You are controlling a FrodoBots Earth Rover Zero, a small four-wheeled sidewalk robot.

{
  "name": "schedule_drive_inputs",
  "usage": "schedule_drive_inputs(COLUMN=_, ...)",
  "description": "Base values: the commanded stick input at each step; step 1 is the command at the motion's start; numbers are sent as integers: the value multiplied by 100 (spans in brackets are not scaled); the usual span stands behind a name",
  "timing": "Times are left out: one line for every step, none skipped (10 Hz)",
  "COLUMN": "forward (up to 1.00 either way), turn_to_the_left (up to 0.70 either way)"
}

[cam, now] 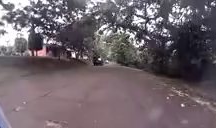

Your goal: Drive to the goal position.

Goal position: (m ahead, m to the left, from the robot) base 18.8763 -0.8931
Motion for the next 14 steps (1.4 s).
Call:
schedule_drive_inputs(forward=70, turn_to_the_left=0)
schedule_drive_inputs(forward=70, turn_to_the_left=0)
schedule_drive_inputs(forward=70, turn_to_the_left=0)
schedule_drive_inputs(forward=70, turn_to_the_left=0)
schedule_drive_inputs(forward=70, turn_to_the_left=0)
schedule_drive_inputs(forward=70, turn_to_the_left=0)
schedule_drive_inputs(forward=70, turn_to_the_left=0)
schedule_drive_inputs(forward=70, turn_to_the_left=0)
schedule_drive_inputs(forward=70, turn_to_the_left=0)
schedule_drive_inputs(forward=70, turn_to_the_left=0)
schedule_drive_inputs(forward=70, turn_to_the_left=0)
schedule_drive_inputs(forward=70, turn_to_the_left=0)
schedule_drive_inputs(forward=70, turn_to_the_left=0)
schedule_drive_inputs(forward=70, turn_to_the_left=0)
